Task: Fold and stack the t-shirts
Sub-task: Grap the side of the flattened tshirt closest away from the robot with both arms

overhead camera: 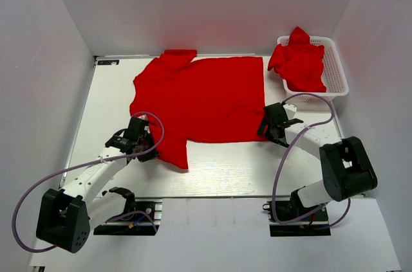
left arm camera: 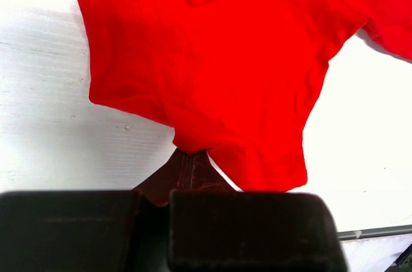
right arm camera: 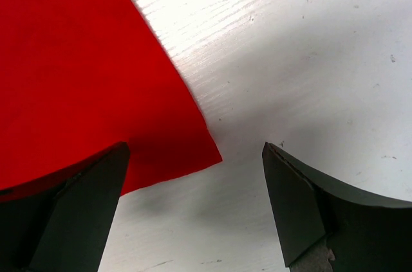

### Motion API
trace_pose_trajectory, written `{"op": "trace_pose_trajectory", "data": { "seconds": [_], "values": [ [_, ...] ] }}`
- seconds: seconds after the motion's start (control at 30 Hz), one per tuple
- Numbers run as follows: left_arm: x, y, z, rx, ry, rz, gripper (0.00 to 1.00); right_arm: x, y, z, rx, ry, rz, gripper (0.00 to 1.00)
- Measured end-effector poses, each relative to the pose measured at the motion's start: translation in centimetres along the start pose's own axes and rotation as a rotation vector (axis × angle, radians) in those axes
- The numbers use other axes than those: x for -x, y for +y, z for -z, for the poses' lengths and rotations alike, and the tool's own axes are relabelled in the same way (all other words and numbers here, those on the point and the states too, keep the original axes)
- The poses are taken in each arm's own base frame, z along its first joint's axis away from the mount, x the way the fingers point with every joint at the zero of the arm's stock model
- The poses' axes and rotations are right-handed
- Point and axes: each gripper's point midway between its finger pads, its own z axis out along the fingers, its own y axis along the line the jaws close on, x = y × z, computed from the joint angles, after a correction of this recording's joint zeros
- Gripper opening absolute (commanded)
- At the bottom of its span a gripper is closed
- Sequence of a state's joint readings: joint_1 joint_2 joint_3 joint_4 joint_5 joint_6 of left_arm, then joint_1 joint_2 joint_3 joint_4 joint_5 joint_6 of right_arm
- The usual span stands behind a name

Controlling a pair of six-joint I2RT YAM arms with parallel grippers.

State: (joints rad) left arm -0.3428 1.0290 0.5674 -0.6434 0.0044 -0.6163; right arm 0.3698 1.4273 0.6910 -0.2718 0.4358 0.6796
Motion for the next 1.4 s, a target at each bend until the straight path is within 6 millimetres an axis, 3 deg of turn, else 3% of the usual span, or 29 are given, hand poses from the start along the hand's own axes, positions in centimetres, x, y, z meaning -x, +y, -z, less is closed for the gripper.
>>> {"op": "trace_pose_trajectory", "data": {
  "seconds": [0.13, 0.23, 0.27, 0.3, 0.5, 0.6, 0.73, 0.87, 1.0, 1.1, 1.2, 1.4],
  "values": [
    [0.2, -0.1, 0.1, -0.001, -0.001, 0.0, 0.0, -0.3, -0.2, -0.8, -0.017, 0.015, 0.037, 0.78],
    [0.3, -0.3, 0.2, -0.003, -0.003, 0.0, 0.0, -0.1, 0.3, -1.0, -0.008, 0.015, 0.048, 0.58],
    [0.4, -0.3, 0.3, -0.004, -0.005, 0.0, 0.0, 0.0, 0.4, -1.1, -0.004, 0.014, 0.051, 0.43],
    [0.5, -0.3, 0.4, -0.005, -0.006, 0.0, 0.0, 0.1, 0.6, -1.2, 0.003, 0.013, 0.055, 0.37],
    [1.4, -1.0, 1.2, -0.021, -0.029, -0.004, 0.0, 0.0, 1.4, -1.0, 0.048, 0.028, 0.044, 0.08],
    [1.8, -1.3, 1.8, -0.028, -0.039, -0.007, 0.0, -0.6, 1.2, -0.3, 0.072, 0.046, 0.039, 0.0],
    [2.1, -1.6, 2.9, -0.036, -0.041, -0.007, 0.0, -1.8, 0.8, 1.2, 0.103, 0.082, 0.042, 0.0],
    [1.0, -1.4, 3.4, -0.036, 0.006, -0.008, 0.0, -2.9, 0.7, 2.6, 0.151, 0.116, 0.051, 0.0],
    [0.0, -1.2, 3.7, -0.036, 0.048, -0.014, 0.0, -4.0, 0.5, 3.3, 0.184, 0.151, 0.064, 0.0],
    [0.4, -1.7, 3.9, -0.06, 0.04, -0.023, 0.0, -4.2, 0.6, 3.4, 0.196, 0.16, 0.079, 0.0],
    [2.5, -3.2, 4.4, -0.104, -0.018, -0.035, 0.0, -3.7, 1.0, 3.5, 0.205, 0.151, 0.091, 0.0],
    [9.2, -6.5, 4.9, -0.133, -0.163, -0.035, 0.0, -0.6, 2.8, 3.7, 0.219, 0.098, 0.109, 0.0]
  ]
}}
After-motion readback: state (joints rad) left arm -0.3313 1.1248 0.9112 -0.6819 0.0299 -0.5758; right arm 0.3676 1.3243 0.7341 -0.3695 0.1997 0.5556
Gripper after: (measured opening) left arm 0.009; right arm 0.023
